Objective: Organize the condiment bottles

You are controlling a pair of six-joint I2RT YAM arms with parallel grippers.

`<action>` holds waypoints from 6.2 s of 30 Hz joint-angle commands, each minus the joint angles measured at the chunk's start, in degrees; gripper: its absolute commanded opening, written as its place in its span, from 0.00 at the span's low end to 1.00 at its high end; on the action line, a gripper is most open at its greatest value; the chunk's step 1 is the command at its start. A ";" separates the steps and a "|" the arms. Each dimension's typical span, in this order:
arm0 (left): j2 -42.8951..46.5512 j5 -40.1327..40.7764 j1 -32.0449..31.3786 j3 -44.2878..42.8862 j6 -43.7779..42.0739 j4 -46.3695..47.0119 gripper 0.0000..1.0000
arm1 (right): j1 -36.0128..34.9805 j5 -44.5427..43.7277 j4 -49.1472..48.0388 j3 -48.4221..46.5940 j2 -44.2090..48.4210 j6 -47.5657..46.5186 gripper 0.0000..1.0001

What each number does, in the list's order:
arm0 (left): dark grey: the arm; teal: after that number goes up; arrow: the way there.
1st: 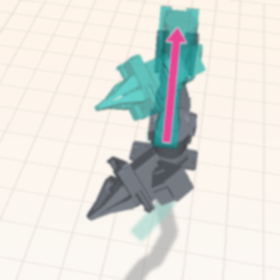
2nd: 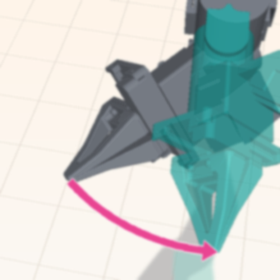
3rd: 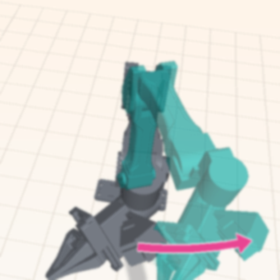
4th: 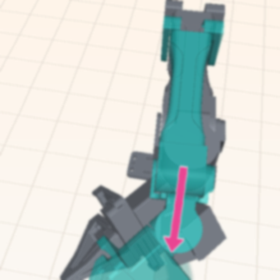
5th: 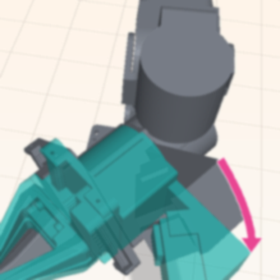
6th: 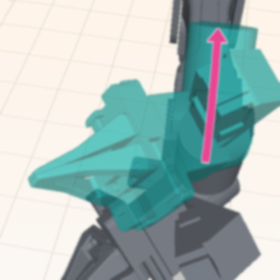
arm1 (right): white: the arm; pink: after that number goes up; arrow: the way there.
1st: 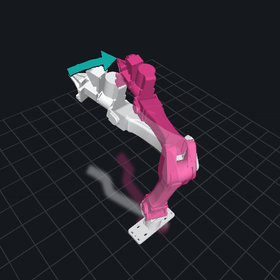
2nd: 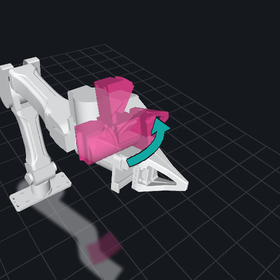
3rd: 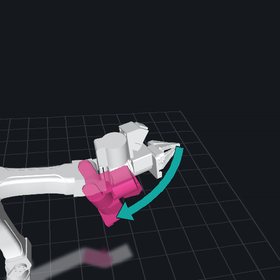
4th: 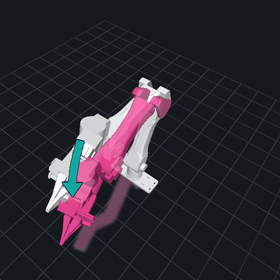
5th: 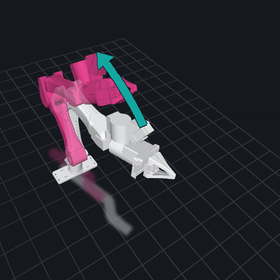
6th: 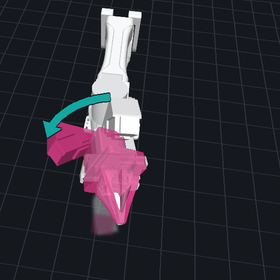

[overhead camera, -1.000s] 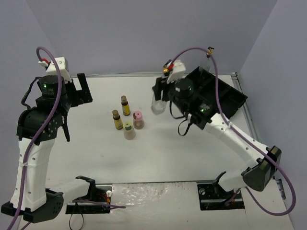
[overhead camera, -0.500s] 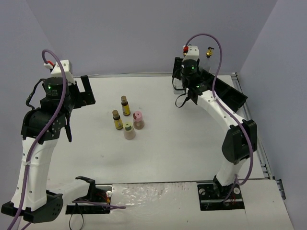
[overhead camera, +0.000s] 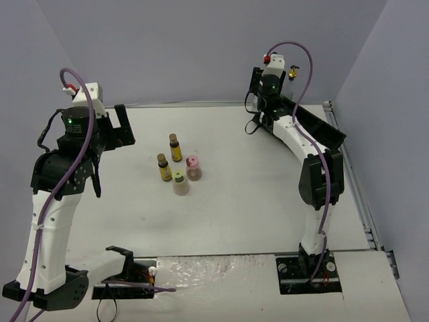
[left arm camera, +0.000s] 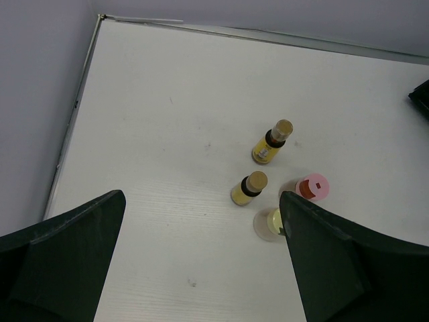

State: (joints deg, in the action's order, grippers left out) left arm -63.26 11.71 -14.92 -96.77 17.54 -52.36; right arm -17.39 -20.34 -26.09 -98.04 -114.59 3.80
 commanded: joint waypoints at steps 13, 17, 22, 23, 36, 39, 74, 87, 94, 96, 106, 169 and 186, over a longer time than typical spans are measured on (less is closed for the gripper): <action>-0.90 -1.22 0.59 -0.20 0.01 4.93 0.97 | 7.64 -0.28 -20.12 -3.83 -4.15 2.18 0.00; -1.49 -1.51 0.59 -0.20 0.21 5.34 0.97 | 8.63 0.99 -21.18 -1.54 -4.53 3.20 0.00; -1.42 -1.25 0.59 0.27 0.21 5.60 0.97 | 9.04 1.98 -22.57 1.53 -4.85 3.64 0.00; -1.42 -1.22 0.59 0.30 0.20 5.60 0.97 | 9.06 2.26 -22.75 1.77 -4.94 3.79 0.00; -1.43 -0.99 0.59 1.33 -0.05 6.21 0.97 | 9.13 4.09 -24.70 6.90 -6.88 4.46 0.00; -1.37 -1.02 0.59 1.59 -0.05 6.32 0.97 | 9.13 4.41 -24.21 7.12 -7.75 4.28 0.00; -0.55 -0.95 0.59 2.07 0.17 6.39 0.97 | 8.43 4.73 -18.20 5.27 -7.97 2.26 0.70; -0.63 -1.07 0.59 2.02 0.13 6.30 0.97 | 8.34 3.03 -17.85 5.49 -6.62 2.43 0.78; -0.63 -1.37 0.59 2.11 0.51 6.57 0.97 | 8.28 2.97 -17.79 6.58 -4.18 2.29 0.80; -0.59 -1.52 0.59 2.11 0.66 6.57 0.97 | 8.30 2.84 -17.44 6.45 -3.74 2.17 0.80; -0.11 -1.60 0.59 2.03 0.82 6.30 0.97 | 8.34 1.65 -15.34 5.76 -1.29 2.17 0.84; 6.06 -0.91 0.68 7.21 4.34 3.66 0.97 | -24.68 21.02 23.86 17.33 16.36 12.79 0.98; 6.44 0.20 0.68 6.20 3.16 1.91 0.97 | -30.46 17.26 21.83 10.94 3.71 13.38 0.97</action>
State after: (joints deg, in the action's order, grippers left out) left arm -57.59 10.73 -14.55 -88.55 21.28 -51.38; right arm -47.06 -0.71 -0.31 -82.67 -110.12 16.73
